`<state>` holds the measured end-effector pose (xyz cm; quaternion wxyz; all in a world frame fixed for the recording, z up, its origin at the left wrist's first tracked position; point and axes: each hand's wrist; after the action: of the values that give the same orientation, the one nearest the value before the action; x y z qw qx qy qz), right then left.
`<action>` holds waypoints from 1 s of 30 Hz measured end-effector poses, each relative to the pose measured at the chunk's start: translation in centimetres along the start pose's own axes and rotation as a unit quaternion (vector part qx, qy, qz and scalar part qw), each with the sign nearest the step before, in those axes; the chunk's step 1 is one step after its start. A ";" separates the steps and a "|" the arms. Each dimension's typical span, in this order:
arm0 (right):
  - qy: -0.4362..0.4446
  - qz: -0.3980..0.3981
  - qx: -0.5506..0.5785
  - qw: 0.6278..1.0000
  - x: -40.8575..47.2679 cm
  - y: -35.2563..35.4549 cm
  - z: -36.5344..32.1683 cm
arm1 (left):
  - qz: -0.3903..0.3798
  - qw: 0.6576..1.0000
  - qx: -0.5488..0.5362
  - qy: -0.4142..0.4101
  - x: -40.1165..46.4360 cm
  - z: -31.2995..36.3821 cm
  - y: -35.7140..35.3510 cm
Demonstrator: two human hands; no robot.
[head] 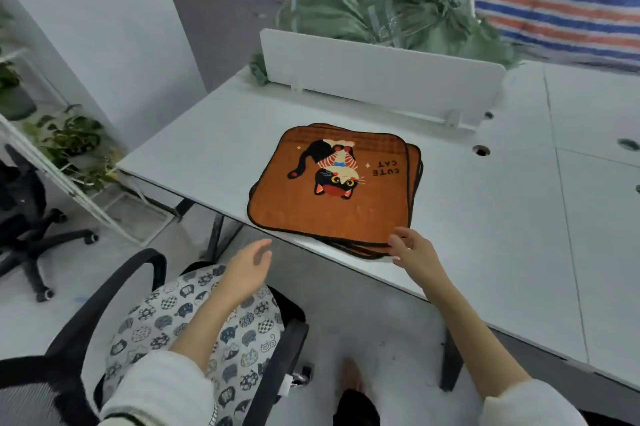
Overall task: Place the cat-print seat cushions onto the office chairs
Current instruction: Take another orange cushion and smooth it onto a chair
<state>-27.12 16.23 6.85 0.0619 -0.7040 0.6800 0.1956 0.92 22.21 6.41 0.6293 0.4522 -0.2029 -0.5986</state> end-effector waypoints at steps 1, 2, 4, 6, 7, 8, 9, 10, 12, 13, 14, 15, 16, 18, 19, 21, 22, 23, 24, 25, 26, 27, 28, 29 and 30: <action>-0.003 0.009 -0.003 1.000 2.0 0.1 -0.2 | 0.001 1.000 -0.003 0.011 2.1 -0.1 0.0; -0.008 0.017 -0.011 1.000 3.3 0.2 -0.4 | 0.002 1.000 -0.004 0.023 3.5 -0.1 0.1; -0.019 0.032 -0.018 0.999 8.1 0.2 -1.1 | -0.002 0.999 -0.019 0.046 8.2 -0.2 0.2; -0.039 0.036 -0.035 0.998 12.4 0.2 -1.8 | -0.001 0.997 -0.023 0.068 12.0 -0.2 0.1; -0.051 0.035 -0.048 0.997 14.7 0.2 -2.0 | -0.001 0.997 -0.021 0.081 13.9 -0.1 -0.2; -0.060 0.032 -0.059 0.996 16.7 0.2 -2.3 | -0.004 0.996 -0.018 0.093 15.4 0.1 -0.3; -0.064 0.030 -0.069 0.995 18.4 0.2 -2.5 | -0.006 0.995 -0.009 0.103 16.9 0.2 -0.5; -0.066 0.030 -0.080 0.994 20.1 0.2 -2.7 | -0.011 0.993 -0.001 0.114 18.3 0.4 -0.6; -0.069 0.033 -0.107 0.991 23.3 0.2 -2.8 | -0.019 0.991 0.023 0.128 21.1 0.3 -0.9; -0.073 0.035 -0.122 0.989 24.9 0.2 -2.6 | -0.022 0.990 0.041 0.132 22.6 0.0 -1.1; -0.079 0.039 -0.140 0.986 26.1 0.2 -2.4 | -0.027 0.987 0.063 0.142 23.7 -0.3 -1.3; -0.081 0.047 -0.161 0.982 27.1 0.2 -2.0 | -0.030 0.984 0.089 0.155 24.6 -0.7 -1.4; -0.084 0.057 -0.187 0.977 27.8 0.2 -1.6 | -0.041 0.977 0.113 0.177 25.3 -1.2 -1.5; -0.087 0.081 -0.235 0.965 28.8 0.1 -0.9 | -0.077 0.964 0.137 0.217 26.3 -2.0 -1.7; -0.090 0.096 -0.246 0.960 29.0 0.1 -0.6 | -0.084 0.964 0.130 0.216 26.5 -2.5 -1.8; -0.106 0.131 -0.239 0.956 29.4 0.1 -0.6 | -0.056 0.970 0.109 0.211 26.7 -2.6 -1.7; -0.113 0.149 -0.223 0.957 29.6 0.1 -0.9 | -0.026 0.971 0.103 0.216 26.6 -2.3 -1.5; -0.117 0.165 -0.202 0.958 29.8 0.2 -1.1 | 0.003 0.968 0.108 0.226 26.7 -1.9 -1.2; -0.120 0.173 -0.178 0.961 30.0 0.3 -1.3 | 0.031 0.962 0.126 0.240 26.7 -1.5 -0.9; -0.123 0.171 -0.155 0.965 30.2 0.4 -1.6 | 0.056 0.956 0.148 0.246 26.7 -1.0 -0.7; -0.128 0.158 -0.141 0.969 30.3 0.4 -1.9 | 0.073 0.956 0.154 0.240 26.7 -0.7 -0.4; -0.127 0.138 -0.132 0.973 30.1 0.4 -2.2 | 0.087 0.963 0.137 0.215 26.6 -0.2 -0.2; -0.121 0.117 -0.121 0.978 29.9 0.3 -2.3 | 0.089 0.974 0.099 0.184 26.6 0.0 -0.1; -0.110 0.110 -0.105 0.982 29.4 0.1 -2.4 | 0.083 0.983 0.065 0.152 26.6 0.3 0.0; -0.092 0.110 -0.085 0.986 28.7 -0.1 -2.6 | 0.077 0.988 0.042 0.124 26.4 0.6 0.1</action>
<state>-26.55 -11.47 -1.09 0.0426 -0.6062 0.7259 0.3222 5.78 -2.72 -0.77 0.6742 0.5320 -0.1819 -0.4788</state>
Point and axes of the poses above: each hand's wrist, its own x-axis towards the middle knuckle, its own y-axis out of the back of the hand, z = x × y, and after that the axes turned 14 degrees about x, right-handed
